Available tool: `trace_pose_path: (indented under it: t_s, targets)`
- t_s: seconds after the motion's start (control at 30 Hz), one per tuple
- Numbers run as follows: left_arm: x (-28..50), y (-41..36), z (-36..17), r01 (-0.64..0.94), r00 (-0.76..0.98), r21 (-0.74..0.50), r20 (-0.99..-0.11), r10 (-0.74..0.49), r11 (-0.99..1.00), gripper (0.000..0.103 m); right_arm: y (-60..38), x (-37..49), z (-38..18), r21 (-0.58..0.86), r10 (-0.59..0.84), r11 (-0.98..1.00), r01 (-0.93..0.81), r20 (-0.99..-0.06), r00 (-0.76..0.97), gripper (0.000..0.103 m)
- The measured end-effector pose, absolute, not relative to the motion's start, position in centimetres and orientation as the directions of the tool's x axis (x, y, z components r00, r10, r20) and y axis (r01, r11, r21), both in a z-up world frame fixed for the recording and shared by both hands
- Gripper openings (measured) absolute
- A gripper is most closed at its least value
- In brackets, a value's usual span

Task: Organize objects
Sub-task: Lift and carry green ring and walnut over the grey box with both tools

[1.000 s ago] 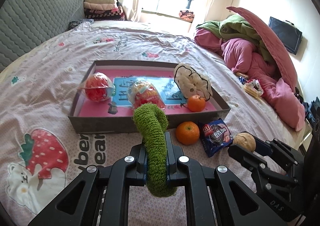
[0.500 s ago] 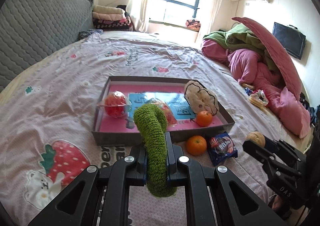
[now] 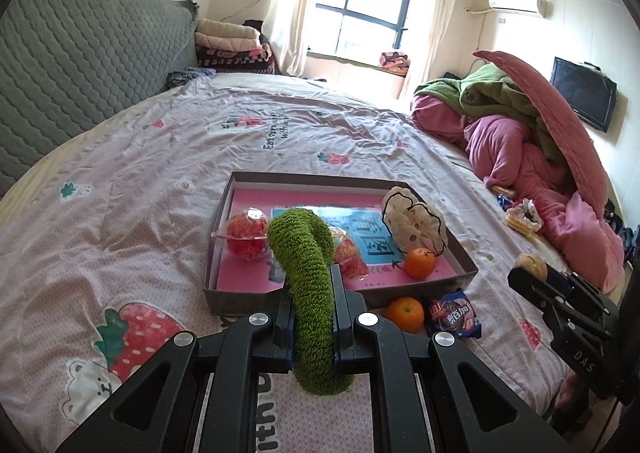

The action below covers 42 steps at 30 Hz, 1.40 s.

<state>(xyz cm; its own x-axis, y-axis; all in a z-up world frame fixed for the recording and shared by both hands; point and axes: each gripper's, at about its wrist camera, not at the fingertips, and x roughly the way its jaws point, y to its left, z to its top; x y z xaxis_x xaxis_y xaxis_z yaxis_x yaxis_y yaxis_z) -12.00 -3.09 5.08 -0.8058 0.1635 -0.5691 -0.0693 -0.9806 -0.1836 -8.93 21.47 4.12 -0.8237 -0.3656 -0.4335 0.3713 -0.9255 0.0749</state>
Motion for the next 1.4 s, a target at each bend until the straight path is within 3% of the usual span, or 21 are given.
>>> trace_pose_path:
  t_s: [0.7, 1.4]
  targets:
    - [-16.0, -2.2, 4.5, -0.094, -0.802, -0.172, -0.571, 0.177, -0.981, 0.012, 20.6, -12.9, 5.6, 0.032, -0.362, -0.924, 0.382, -0.404, -0.84, 0.034]
    - [-20.3, -2.4, 1.2, -0.08, -0.759, -0.168, -0.629, 0.17, -0.982, 0.012, 20.6, -17.4, 4.5, 0.002, -0.311, -0.937, 0.349, -0.457, -0.833, 0.034]
